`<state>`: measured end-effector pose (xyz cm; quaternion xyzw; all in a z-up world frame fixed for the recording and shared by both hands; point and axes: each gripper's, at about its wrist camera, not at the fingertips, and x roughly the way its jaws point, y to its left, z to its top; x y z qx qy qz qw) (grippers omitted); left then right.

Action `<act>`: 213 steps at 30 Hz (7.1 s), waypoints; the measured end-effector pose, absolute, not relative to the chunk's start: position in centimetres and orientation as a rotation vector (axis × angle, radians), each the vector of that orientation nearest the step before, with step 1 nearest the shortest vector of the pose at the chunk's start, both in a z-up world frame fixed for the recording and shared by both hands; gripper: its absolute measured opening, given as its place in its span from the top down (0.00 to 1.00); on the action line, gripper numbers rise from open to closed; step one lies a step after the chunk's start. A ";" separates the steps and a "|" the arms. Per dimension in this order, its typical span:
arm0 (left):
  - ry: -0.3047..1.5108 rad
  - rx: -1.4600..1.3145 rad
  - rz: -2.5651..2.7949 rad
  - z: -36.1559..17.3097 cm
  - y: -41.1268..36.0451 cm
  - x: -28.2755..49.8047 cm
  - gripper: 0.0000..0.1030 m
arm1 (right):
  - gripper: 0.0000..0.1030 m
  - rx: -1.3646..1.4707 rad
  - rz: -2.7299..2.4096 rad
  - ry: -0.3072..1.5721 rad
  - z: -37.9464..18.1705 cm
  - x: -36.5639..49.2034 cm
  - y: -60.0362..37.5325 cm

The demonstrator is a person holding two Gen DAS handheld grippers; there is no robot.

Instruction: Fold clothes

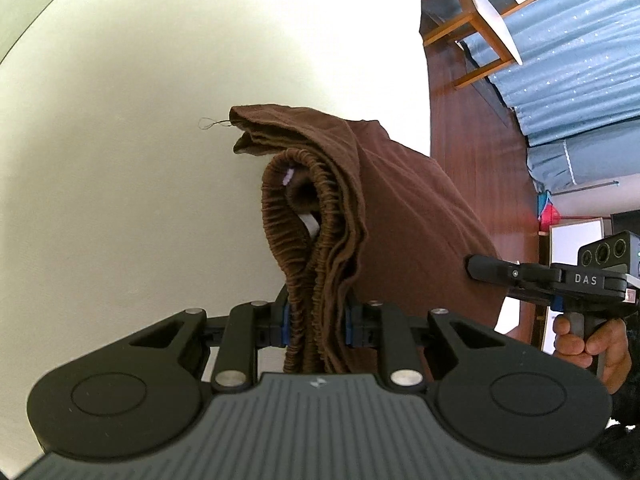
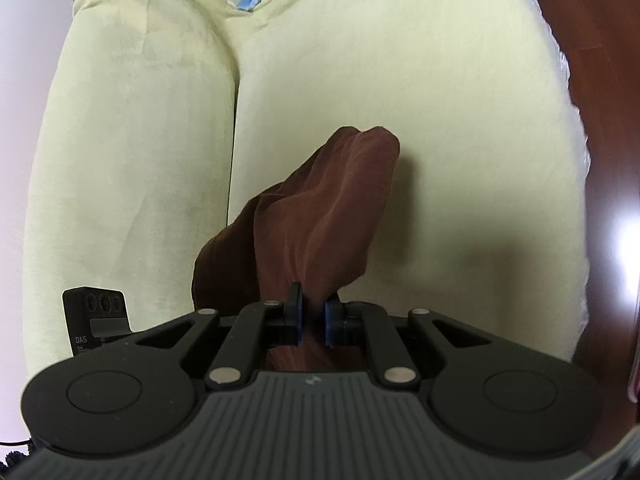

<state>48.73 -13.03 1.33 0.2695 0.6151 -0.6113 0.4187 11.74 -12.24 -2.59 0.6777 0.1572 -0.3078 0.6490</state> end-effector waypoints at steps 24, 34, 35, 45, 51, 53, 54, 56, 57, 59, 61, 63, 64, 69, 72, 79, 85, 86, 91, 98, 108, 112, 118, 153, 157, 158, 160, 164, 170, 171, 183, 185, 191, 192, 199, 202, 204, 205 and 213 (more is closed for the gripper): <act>1.422 0.761 -1.692 7.0 -39.1 36.9 0.76 | 0.92 1.489 -0.847 0.204 2.5 -4.6 -32.8; 1.382 0.828 -1.722 8.2 -53.5 35.8 0.76 | 0.92 1.486 -0.912 0.132 1.9 -6.3 -45.2; 1.382 0.823 -1.716 8.2 -54.6 35.5 0.76 | 0.92 1.485 -0.911 0.132 1.9 -6.7 -46.5; 1.347 0.755 -1.626 8.5 -64.8 33.7 0.75 | 0.92 1.475 -0.848 0.148 1.2 -9.3 -59.7; 1.309 0.771 -1.602 8.5 -71.2 34.3 0.75 | 0.92 1.464 -0.826 0.147 0.4 -8.8 -66.7; 1.303 0.762 -1.597 8.4 -73.5 35.1 0.75 | 0.92 1.463 -0.824 0.138 0.1 -8.2 -68.7; 1.299 0.761 -1.595 8.4 -74.6 35.4 0.75 | 0.92 1.466 -0.823 0.129 -0.1 -7.7 -69.9; 1.285 0.768 -1.595 8.3 -76.8 36.2 0.75 | 0.92 1.472 -0.824 0.115 -0.5 -6.8 -72.0; 1.280 0.771 -1.597 8.2 -77.8 36.7 0.75 | 0.92 1.476 -0.824 0.108 -0.7 -6.2 -73.2; 1.272 0.779 -1.607 8.0 -79.9 37.7 0.75 | 0.92 1.477 -0.821 0.095 -1.2 -5.2 -75.5; 1.265 0.779 -1.605 7.8 -82.2 39.0 0.75 | 0.92 1.477 -0.820 0.083 -1.8 -4.1 -77.7; 1.247 0.792 -1.609 7.5 -84.4 40.3 0.75 | 0.92 1.484 -0.826 0.073 -2.6 -2.9 -79.8; 1.243 0.797 -1.610 7.2 -85.3 40.9 0.75 | 0.92 1.487 -0.828 0.068 -3.0 -2.3 -80.8; 1.239 0.815 -1.598 5.8 -89.5 43.0 0.75 | 0.92 1.468 -0.835 0.057 -4.2 0.6 -84.7; 1.252 0.813 -1.595 4.8 -91.6 43.9 0.75 | 0.92 1.479 -0.842 0.047 -5.4 1.6 -87.1; 1.287 0.838 -1.597 2.0 -94.3 44.4 0.75 | 0.92 1.511 -0.855 0.059 -8.0 2.1 -89.8; 1.320 0.882 -1.567 -0.6 -95.0 44.9 0.75 | 0.91 1.584 -0.849 0.075 -10.9 2.5 -90.2; 1.322 0.889 -1.562 -0.9 -95.1 45.0 0.75 | 0.91 1.597 -0.847 0.080 -11.4 2.6 -90.2; 1.335 0.921 -1.542 -2.6 -95.1 45.1 0.75 | 0.64 1.659 -0.822 0.086 -13.3 2.4 -90.1; 1.345 0.921 -1.531 -3.9 -95.2 45.3 0.74 | 0.55 1.681 -0.705 0.092 -14.7 0.3 -87.3; 1.349 0.922 -1.529 -4.6 -95.2 45.3 0.74 | 0.61 1.640 -0.628 0.204 -16.3 1.4 -82.7; 1.357 0.942 -1.519 -4.5 -95.3 45.2 0.74 | 0.82 1.661 -0.614 0.220 -16.1 1.6 -82.2; 1.340 1.063 -1.523 -4.6 -95.3 44.0 0.72 | 0.86 1.903 -0.589 0.145 -16.7 1.1 -80.9; 1.257 0.961 -1.261 0.2 -87.7 47.8 0.48 | 0.73 0.869 -0.707 0.704 -6.8 6.2 -87.9; 1.312 0.730 -1.275 2.0 -85.7 45.8 0.48 | 0.74 0.879 -0.709 0.672 -6.0 3.9 -89.8; 1.301 0.717 -1.294 1.8 -85.6 44.1 0.48 | 0.75 0.873 -0.718 0.669 -6.0 3.3 -90.8; 1.279 0.700 -1.329 1.3 -85.6 40.7 0.49 | 0.81 0.885 -0.725 0.664 -6.3 2.6 -92.7; 1.321 0.564 -1.279 -0.8 -85.2 35.6 0.49 | 0.81 0.955 -0.697 0.648 -7.6 1.4 -97.8; 1.347 0.375 -1.006 -2.9 -83.2 32.0 0.51 | 0.69 1.160 -0.580 0.597 -11.0 0.0 -102.9; 1.331 0.357 -0.971 -2.8 -82.9 31.5 0.51 | 0.64 1.202 -0.551 0.575 -11.7 -0.1 -103.7; 1.287 0.029 -0.562 -2.2 -75.0 25.8 0.51 | 0.90 1.111 -0.317 0.683 -13.9 4.2 -105.9; 1.271 0.003 -0.560 -2.2 -75.2 24.8 0.51 | 0.91 0.923 -0.290 0.689 -11.9 5.2 -105.0; 1.200 -0.065 -0.561 -2.8 -76.9 24.1 0.51 | 0.91 0.614 -0.261 0.758 -11.2 7.1 -103.1; 1.192 -0.090 -0.559 -2.9 -76.9 24.4 0.51 | 0.92 0.615 -0.265 0.776 -11.8 7.3 -103.2; 1.146 0.001 -0.485 -5.2 -79.8 25.1 0.50 | 0.92 0.590 -0.307 0.734 -12.1 7.1 -102.3; 1.145 -0.016 -0.470 -6.0 -79.6 24.9 0.48 | 0.85 0.600 -0.327 0.803 -12.9 7.6 -102.8; 1.146 -0.025 -0.453 -4.9 -79.1 24.9 0.50 | 0.75 0.584 -0.339 0.808 -11.9 7.7 -103.3; 1.143 -0.025 -0.452 -4.5 -78.9 24.8 0.51 | 0.75 0.553 -0.353 0.798 -11.0 7.5 -103.5; 1.091 -0.052 -0.459 -2.4 -81.2 25.5 0.50 | 0.96 0.428 -0.047 0.788 -8.1 11.6 -102.2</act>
